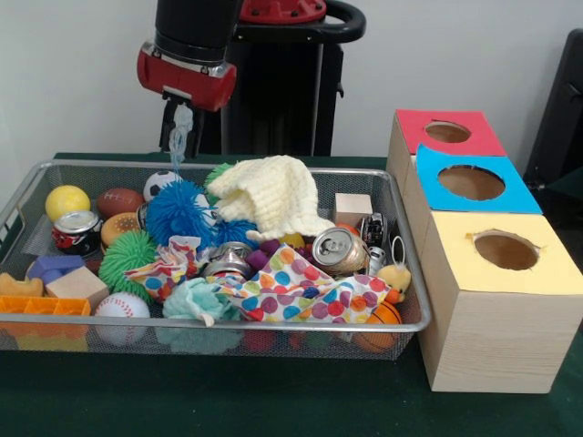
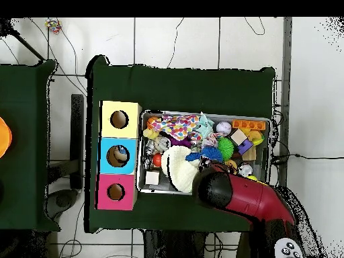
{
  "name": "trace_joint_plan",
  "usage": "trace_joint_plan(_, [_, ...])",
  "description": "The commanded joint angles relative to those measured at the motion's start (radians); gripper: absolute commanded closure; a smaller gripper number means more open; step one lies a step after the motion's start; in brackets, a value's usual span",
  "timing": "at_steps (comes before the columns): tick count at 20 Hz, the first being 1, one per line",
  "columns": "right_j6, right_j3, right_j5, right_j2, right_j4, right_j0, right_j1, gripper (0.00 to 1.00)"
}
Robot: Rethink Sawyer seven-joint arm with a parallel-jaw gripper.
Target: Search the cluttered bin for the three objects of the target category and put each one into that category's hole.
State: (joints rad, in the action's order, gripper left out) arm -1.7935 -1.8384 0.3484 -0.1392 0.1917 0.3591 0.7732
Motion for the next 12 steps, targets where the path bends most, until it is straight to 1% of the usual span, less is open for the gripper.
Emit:
trace_joint_plan(1, [-0.176,-0.011,-0.009,0.007,-0.030,-0.030,-0.010,1.00])
trace_joint_plan(2, [-0.190,-0.007,0.012,-0.016,-0.032,-0.055,-0.004,1.00])
trace_joint_plan(3, [-0.194,-0.007,0.023,-0.023,-0.034,-0.064,-0.001,1.00])
trace_joint_plan(6, [-0.185,-0.021,0.060,-0.023,-0.050,-0.068,0.018,1.00])
trace_joint_plan(9, [-0.170,-0.028,0.094,-0.030,-0.061,-0.076,0.052,1.00])
trace_joint_plan(12, [-0.149,-0.030,0.151,-0.029,-0.077,-0.077,0.092,1.00])
